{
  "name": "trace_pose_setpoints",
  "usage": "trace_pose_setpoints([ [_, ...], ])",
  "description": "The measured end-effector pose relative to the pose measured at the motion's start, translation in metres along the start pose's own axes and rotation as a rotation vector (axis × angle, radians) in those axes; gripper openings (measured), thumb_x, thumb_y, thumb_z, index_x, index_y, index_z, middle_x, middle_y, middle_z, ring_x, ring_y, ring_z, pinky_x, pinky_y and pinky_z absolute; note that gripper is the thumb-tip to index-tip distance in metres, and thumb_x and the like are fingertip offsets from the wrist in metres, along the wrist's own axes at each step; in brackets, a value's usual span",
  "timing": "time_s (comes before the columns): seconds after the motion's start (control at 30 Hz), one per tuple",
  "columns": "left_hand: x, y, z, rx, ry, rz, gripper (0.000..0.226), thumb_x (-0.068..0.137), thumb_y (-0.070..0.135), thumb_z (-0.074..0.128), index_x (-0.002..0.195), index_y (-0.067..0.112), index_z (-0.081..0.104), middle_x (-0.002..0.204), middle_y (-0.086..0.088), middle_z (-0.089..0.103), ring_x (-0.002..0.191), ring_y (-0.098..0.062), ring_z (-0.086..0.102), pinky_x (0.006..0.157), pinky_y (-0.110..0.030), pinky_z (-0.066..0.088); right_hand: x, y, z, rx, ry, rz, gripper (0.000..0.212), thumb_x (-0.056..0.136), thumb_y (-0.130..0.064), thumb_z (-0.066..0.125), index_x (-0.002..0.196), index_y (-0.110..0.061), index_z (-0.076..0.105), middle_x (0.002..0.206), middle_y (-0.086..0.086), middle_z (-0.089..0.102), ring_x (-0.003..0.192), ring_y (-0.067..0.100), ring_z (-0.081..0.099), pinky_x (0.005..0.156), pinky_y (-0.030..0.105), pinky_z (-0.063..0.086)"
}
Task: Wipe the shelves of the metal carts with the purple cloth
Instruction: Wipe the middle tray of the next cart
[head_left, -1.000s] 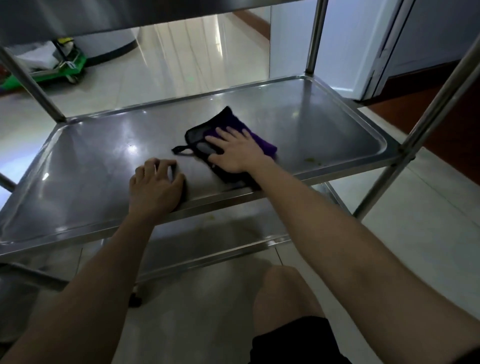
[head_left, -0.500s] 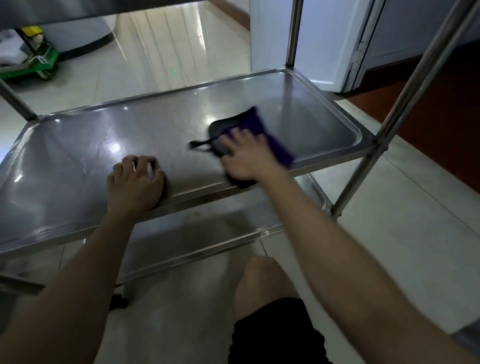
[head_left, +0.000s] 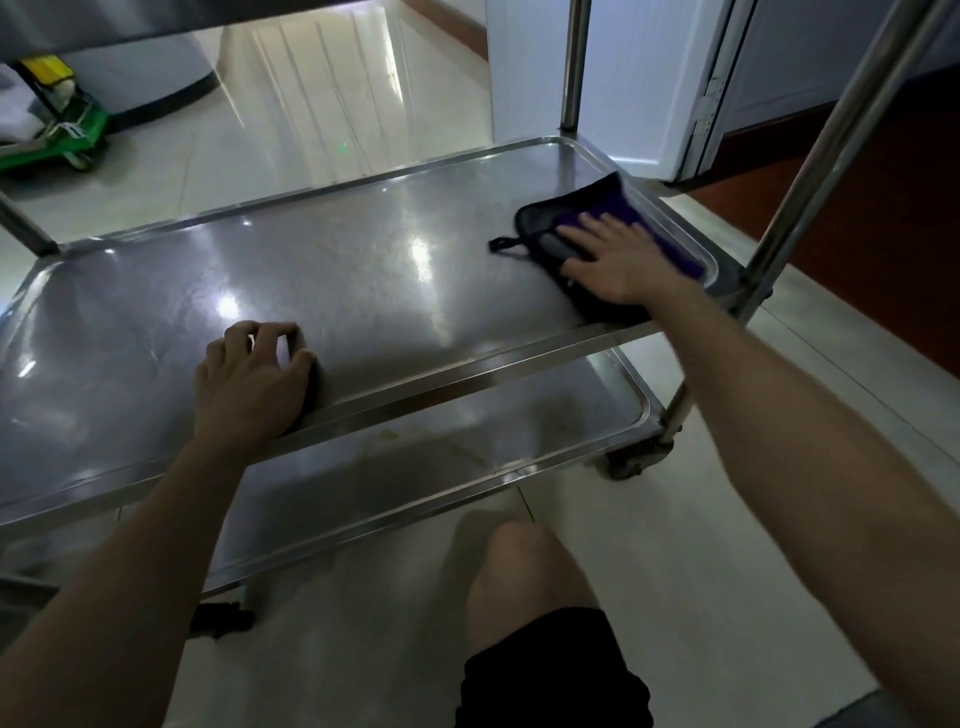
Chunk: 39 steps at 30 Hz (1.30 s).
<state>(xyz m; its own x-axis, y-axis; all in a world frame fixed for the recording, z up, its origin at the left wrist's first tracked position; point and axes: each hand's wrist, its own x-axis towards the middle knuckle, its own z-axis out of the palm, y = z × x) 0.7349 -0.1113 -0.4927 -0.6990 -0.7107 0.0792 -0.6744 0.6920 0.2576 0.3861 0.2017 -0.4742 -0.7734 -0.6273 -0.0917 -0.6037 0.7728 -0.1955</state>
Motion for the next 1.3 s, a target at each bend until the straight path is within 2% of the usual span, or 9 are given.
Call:
trace_pose_setpoints([
  [0.13,-0.002,0.003,0.004,0.004,0.023,0.022,0.06,0.097,0.06,0.034,0.15,0.035,0.047,0.16,-0.007,0.037,0.147,-0.042,0.036,0.119,-0.061,0.032,0.047,0.016,-0.011,0.051,0.016,0.098,0.079,0.096,-0.069,0.026,0.17,-0.045,0.018,0.182,-0.005,0.006,0.167,0.02,0.002,0.132,0.051,-0.005],
  [0.27,0.002,0.007,0.007,0.024,0.04,0.012,0.056,0.098,0.059,0.032,0.148,0.036,0.044,0.158,-0.006,0.036,0.147,-0.04,0.035,0.12,-0.06,0.03,0.08,-0.038,-0.01,0.06,-0.002,0.092,0.075,0.102,-0.062,0.02,0.172,-0.037,0.013,0.182,-0.001,0.0,0.167,0.025,-0.001,0.132,0.055,-0.007],
  [0.47,0.002,0.015,0.004,0.042,0.05,0.007,0.042,0.109,0.047,0.044,0.148,0.03,0.049,0.159,-0.01,0.038,0.147,-0.04,0.036,0.12,-0.059,0.03,0.048,-0.226,0.032,0.004,-0.09,-0.359,0.068,0.108,-0.057,0.023,0.173,-0.037,0.012,0.182,0.0,0.001,0.167,0.025,0.0,0.132,0.056,-0.005],
  [0.57,-0.001,0.015,0.001,0.031,0.034,0.008,0.043,0.11,0.047,0.044,0.15,0.03,0.048,0.162,-0.01,0.036,0.148,-0.039,0.034,0.121,-0.058,0.029,0.027,-0.256,0.043,-0.025,-0.127,-0.537,0.066,0.109,-0.057,0.026,0.172,-0.04,0.013,0.182,-0.002,0.002,0.167,0.022,-0.001,0.133,0.054,-0.006],
  [0.67,0.0,0.013,0.001,0.016,0.032,0.017,0.045,0.11,0.048,0.045,0.152,0.031,0.046,0.163,-0.009,0.035,0.148,-0.038,0.033,0.12,-0.056,0.03,0.038,-0.228,0.028,-0.005,-0.109,-0.494,0.066,0.109,-0.06,0.031,0.171,-0.043,0.017,0.182,-0.007,0.005,0.167,0.017,0.001,0.133,0.048,-0.005],
  [0.9,0.006,0.013,0.008,-0.005,0.045,0.003,0.05,0.099,0.061,0.034,0.143,0.04,0.045,0.155,-0.005,0.039,0.144,-0.038,0.038,0.118,-0.058,0.033,0.069,-0.014,-0.01,0.025,0.022,0.091,0.071,0.105,-0.063,0.026,0.172,-0.042,0.016,0.182,-0.004,0.004,0.167,0.023,0.003,0.132,0.052,-0.003],
  [1.03,0.004,0.016,0.01,-0.014,0.027,0.031,0.046,0.101,0.06,0.035,0.141,0.039,0.044,0.152,-0.006,0.038,0.141,-0.037,0.038,0.117,-0.058,0.035,0.052,0.012,-0.005,0.011,0.024,0.126,0.071,0.104,-0.058,0.025,0.172,-0.042,0.015,0.182,-0.002,0.003,0.167,0.024,0.002,0.132,0.052,-0.003],
  [1.13,0.002,0.02,0.01,-0.003,0.025,0.031,0.044,0.103,0.056,0.036,0.141,0.037,0.045,0.151,-0.006,0.039,0.141,-0.037,0.038,0.118,-0.058,0.034,0.033,-0.033,0.004,-0.018,-0.007,0.037,0.069,0.107,-0.056,0.028,0.172,-0.039,0.012,0.182,0.0,0.0,0.167,0.027,0.001,0.132,0.056,-0.001],
  [1.3,0.0,0.026,0.007,-0.01,0.035,0.011,0.045,0.106,0.051,0.042,0.146,0.033,0.048,0.153,-0.008,0.041,0.142,-0.038,0.038,0.118,-0.056,0.033,-0.029,-0.197,0.038,-0.066,-0.112,-0.431,0.069,0.108,-0.055,0.026,0.172,-0.038,0.009,0.182,-0.001,-0.002,0.167,0.025,-0.001,0.131,0.056,-0.002],
])
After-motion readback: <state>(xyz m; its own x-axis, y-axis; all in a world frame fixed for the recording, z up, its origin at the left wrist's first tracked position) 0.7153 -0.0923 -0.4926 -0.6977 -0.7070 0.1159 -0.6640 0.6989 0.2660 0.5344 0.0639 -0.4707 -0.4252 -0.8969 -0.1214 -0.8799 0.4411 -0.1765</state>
